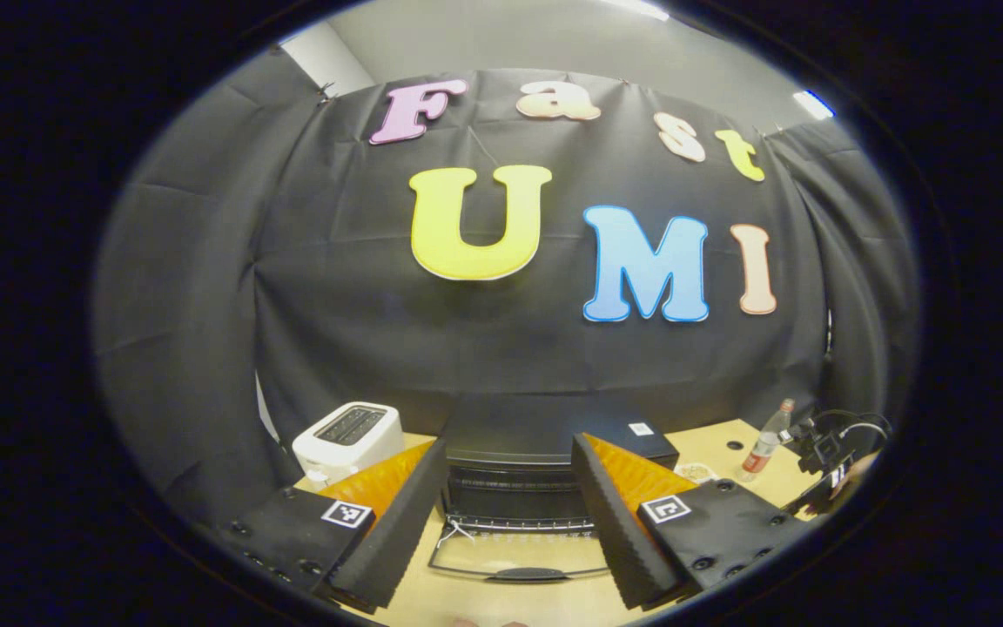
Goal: Open the electric oven with the left hand, put the food in, and close the electric oven.
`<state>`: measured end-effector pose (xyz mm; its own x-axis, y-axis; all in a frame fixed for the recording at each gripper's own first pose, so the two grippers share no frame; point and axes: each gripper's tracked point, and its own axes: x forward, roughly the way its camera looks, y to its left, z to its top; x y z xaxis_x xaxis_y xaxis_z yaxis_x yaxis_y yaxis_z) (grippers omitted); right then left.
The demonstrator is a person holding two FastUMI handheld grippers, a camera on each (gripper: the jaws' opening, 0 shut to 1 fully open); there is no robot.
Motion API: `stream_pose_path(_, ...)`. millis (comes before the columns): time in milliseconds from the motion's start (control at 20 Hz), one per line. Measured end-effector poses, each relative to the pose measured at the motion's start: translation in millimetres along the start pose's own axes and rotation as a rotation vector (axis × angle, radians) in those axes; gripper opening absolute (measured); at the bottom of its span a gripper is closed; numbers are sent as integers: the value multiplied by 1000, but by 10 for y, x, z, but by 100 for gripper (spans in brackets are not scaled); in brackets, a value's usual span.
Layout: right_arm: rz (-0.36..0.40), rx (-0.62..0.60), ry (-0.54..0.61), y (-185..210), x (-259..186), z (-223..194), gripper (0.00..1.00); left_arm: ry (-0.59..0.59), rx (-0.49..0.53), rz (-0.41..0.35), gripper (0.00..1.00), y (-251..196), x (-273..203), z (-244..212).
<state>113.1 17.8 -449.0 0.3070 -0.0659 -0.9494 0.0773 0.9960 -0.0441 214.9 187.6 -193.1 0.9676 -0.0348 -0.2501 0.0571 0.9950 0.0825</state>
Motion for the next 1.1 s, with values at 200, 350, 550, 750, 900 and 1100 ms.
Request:
stream_pose_path(200, -22, -44, 18, 42, 84, -41, 96, -5, 2, -3, 93, -25, 6, 38)
stream_pose_path(350, -26, -68, 40, 78, 73, -45, 84, -9, 17, 10, 100, -11, 10, 70)
stream_pose_path(550, 61, 31, 105, 323, 116, -97, 33, -13, 22, -15, 100, -131, 36, 65)
stream_pose_path(750, 143, 160, 150, 306, 110, -55, 8, -13, 20, -31, 97, -198, -2, 47)
stream_pose_path(900, 221, 218, 127, 308, 84, -98, 1, -18, 20, -21, 97, -119, -62, 75)
stream_pose_path(1100, 382, 408, 102, 341, 67, -127, 1, -2, 22, 1, 100, 24, -126, 61)
